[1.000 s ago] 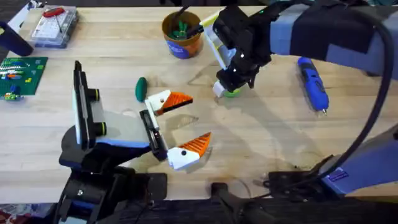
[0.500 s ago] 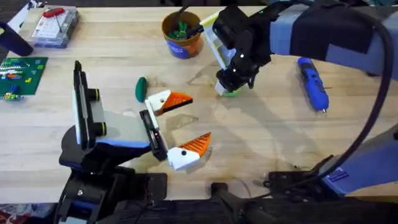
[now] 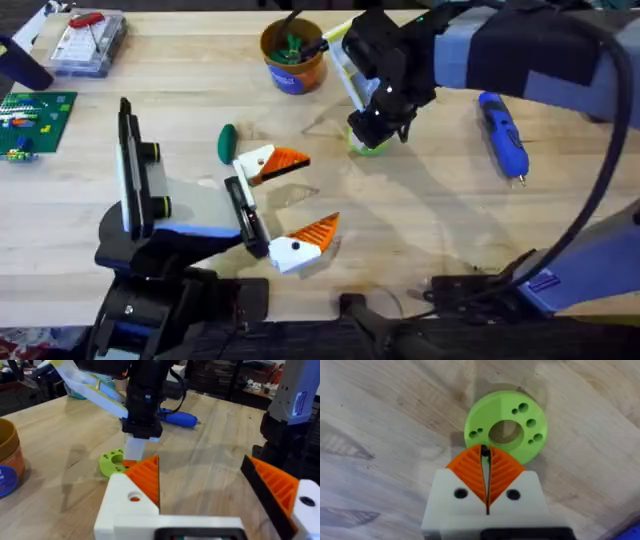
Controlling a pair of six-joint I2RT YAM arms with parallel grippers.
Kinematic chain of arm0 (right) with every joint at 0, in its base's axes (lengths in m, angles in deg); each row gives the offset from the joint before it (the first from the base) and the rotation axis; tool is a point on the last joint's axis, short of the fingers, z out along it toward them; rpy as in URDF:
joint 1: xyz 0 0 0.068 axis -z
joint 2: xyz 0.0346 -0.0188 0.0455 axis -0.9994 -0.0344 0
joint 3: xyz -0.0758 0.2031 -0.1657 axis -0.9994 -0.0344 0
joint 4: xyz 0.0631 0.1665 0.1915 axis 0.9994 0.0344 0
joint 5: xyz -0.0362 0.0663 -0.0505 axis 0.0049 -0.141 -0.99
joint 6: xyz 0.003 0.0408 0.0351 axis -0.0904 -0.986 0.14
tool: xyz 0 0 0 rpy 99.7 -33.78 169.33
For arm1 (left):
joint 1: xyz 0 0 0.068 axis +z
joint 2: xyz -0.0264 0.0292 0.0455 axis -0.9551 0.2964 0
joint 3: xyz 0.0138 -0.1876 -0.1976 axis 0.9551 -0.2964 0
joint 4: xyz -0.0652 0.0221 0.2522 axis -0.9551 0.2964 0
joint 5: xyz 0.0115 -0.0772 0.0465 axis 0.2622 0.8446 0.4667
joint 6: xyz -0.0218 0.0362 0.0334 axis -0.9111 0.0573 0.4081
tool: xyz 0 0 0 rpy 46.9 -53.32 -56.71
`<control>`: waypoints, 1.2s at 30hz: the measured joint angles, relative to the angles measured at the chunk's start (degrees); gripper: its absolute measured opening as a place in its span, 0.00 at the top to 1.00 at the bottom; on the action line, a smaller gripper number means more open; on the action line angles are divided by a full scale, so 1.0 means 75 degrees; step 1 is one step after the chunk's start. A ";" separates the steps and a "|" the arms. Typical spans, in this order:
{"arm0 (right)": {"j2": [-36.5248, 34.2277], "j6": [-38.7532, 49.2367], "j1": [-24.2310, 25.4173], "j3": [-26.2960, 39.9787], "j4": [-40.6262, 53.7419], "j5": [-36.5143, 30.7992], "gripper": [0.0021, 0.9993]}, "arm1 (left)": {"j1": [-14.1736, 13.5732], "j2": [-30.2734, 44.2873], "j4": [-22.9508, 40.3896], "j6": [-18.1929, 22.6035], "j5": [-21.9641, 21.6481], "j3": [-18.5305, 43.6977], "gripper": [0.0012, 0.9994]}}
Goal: Pick up the gripper from the table and insert it into the empty holder that is missing its gripper. Then pick up a screw, insert it into the mounting hole, and use the screwdriver to tighten it. Finally, clean up the table by picking up the vegetable and placing it into the bucket.
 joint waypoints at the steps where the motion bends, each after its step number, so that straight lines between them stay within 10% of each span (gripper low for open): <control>1: 0.0001 0.0000 0.0000 0.0000 0.0002 0.0000 1.00 | 0.0000 -0.0002 0.0000 0.0000 0.0000 0.0000 0.01; 36: 0.0685 -0.0152 -0.0259 0.0859 0.0801 0.0000 1.00 | 0.0000 0.0001 0.0000 0.0000 0.0000 0.0000 0.01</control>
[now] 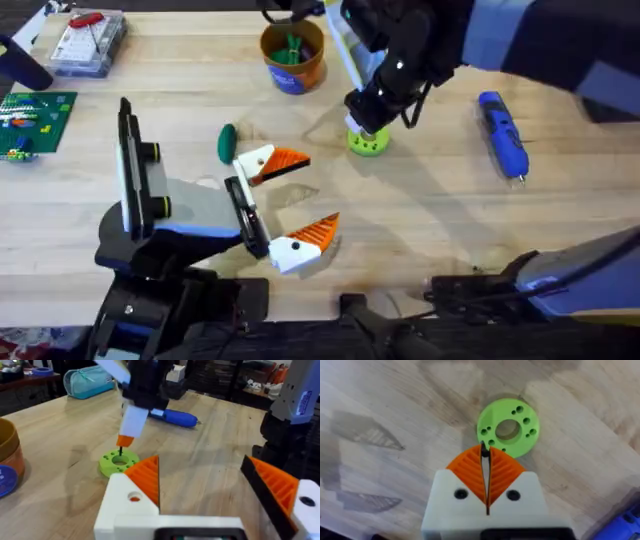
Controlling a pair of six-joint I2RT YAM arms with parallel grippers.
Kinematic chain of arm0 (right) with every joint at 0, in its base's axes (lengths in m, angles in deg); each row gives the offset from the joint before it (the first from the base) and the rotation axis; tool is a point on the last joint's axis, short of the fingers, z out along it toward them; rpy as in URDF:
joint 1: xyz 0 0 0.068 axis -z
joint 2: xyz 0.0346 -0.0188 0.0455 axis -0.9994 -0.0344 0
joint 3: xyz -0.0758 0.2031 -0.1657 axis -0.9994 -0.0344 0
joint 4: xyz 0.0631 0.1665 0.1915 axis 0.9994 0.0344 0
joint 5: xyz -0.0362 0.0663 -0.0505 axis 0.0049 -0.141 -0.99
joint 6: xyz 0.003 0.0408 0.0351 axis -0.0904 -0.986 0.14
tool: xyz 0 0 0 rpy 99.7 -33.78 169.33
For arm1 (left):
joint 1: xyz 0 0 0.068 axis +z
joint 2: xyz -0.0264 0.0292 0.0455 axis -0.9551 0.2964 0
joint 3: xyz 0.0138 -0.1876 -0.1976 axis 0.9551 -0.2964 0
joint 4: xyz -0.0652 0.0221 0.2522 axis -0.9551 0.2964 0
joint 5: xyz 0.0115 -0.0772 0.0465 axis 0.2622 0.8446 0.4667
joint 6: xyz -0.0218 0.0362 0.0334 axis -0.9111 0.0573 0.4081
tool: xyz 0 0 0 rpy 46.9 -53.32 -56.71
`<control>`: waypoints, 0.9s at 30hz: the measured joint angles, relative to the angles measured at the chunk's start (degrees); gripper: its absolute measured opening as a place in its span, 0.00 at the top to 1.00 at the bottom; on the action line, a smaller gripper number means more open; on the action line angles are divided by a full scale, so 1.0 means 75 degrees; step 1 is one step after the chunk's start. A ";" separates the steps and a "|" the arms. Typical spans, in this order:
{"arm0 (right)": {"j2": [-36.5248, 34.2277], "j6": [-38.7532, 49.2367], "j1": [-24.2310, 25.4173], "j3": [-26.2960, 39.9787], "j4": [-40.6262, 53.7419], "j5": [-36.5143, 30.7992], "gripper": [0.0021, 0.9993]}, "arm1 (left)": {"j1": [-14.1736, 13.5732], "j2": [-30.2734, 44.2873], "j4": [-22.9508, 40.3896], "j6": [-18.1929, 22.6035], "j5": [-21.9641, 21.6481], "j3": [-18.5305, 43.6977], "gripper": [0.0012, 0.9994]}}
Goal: Pick up the gripper from the table and insert it into the empty holder that is missing its gripper. Then pick up a screw, insert it into the mounting hole, and use the screwdriver to tighten it. Finally, clean up the table by picking up the vegetable and placing it into the bucket.
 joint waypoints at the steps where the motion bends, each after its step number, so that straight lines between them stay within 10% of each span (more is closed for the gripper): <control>1: 0.0029 0.0000 -0.0024 0.0114 0.0124 0.0000 1.00 | 0.0000 -0.0001 0.0000 0.0000 0.0000 0.0000 0.01; 16: 0.0135 0.0098 -0.0270 0.3547 0.3029 -0.0006 1.00 | 0.0000 -0.0001 0.0000 -0.0015 -0.0002 0.0000 0.01; 27: 0.0160 0.0861 -0.2026 0.4745 0.3558 -0.0047 1.00 | 0.0000 0.0000 0.0000 -0.0017 0.0000 0.0000 0.01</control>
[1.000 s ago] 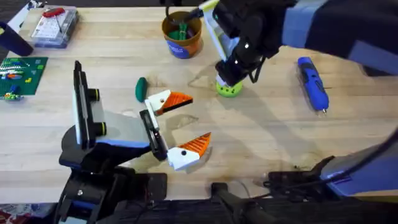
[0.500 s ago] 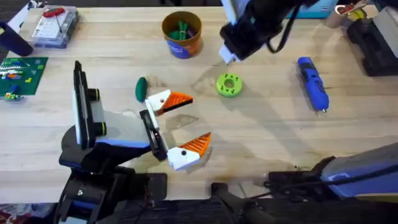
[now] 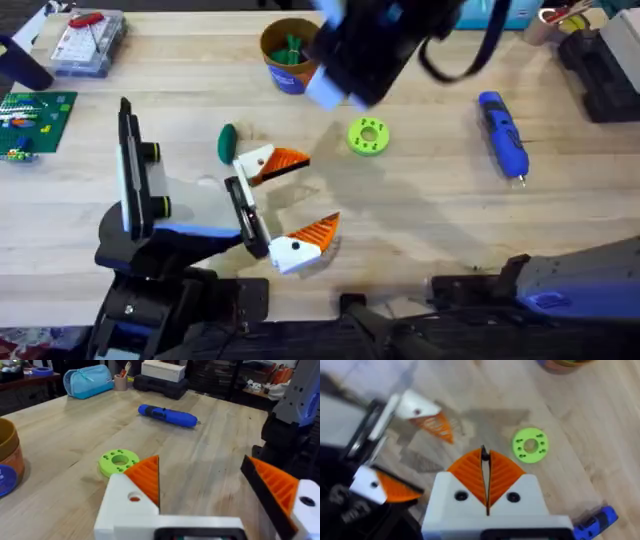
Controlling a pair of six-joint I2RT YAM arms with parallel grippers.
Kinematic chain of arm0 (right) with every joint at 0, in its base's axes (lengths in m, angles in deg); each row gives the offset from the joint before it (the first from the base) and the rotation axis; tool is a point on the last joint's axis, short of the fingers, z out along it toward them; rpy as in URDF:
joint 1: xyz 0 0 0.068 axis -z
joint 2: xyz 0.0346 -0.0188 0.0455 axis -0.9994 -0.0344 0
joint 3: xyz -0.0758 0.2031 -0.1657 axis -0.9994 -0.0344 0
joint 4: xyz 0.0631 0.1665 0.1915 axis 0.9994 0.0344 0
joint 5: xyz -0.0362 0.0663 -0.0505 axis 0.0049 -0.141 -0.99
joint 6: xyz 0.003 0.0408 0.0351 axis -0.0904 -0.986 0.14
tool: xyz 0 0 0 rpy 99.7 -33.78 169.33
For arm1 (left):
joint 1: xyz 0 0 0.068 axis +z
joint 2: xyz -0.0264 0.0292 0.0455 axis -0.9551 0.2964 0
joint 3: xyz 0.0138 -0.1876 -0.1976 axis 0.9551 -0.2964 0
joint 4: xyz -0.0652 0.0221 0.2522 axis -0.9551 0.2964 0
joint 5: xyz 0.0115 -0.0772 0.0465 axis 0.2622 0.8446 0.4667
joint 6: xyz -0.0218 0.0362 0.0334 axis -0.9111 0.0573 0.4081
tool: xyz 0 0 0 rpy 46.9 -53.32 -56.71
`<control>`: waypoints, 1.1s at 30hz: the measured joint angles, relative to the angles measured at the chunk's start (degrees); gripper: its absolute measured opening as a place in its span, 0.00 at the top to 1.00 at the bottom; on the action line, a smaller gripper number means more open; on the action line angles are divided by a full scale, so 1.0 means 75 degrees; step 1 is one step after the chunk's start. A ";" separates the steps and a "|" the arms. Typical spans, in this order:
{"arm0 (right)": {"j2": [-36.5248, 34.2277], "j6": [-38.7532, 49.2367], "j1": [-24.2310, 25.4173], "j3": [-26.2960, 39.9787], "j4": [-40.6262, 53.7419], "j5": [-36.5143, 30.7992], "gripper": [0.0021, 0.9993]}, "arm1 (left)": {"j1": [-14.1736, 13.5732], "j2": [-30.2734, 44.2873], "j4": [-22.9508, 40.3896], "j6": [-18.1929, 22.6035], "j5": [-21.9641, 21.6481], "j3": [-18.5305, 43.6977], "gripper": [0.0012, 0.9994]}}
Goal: Pick up the gripper from the table and insert it into the empty holder that is missing its gripper. Then pick up a screw, insert it into the mounting hole, and use the screwdriver to tighten it. Finally, clean up the table by picking up the vegetable and placing it into the bucket.
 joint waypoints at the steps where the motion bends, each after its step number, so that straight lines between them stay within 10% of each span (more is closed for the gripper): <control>1: 0.0000 0.0113 -0.0239 0.0000 0.0023 0.0004 1.00 | 0.0000 0.0000 0.0000 0.0000 0.0000 0.0000 0.01; 8: 0.0000 0.0703 -0.1343 0.0000 -0.0083 0.0023 1.00 | 0.0000 0.0000 0.0000 0.0000 -0.0003 0.0000 0.01; 33: -0.0637 0.1235 -0.1129 0.1342 0.0008 0.0017 1.00 | 0.0000 0.0000 0.0000 0.0000 0.0000 0.0000 0.01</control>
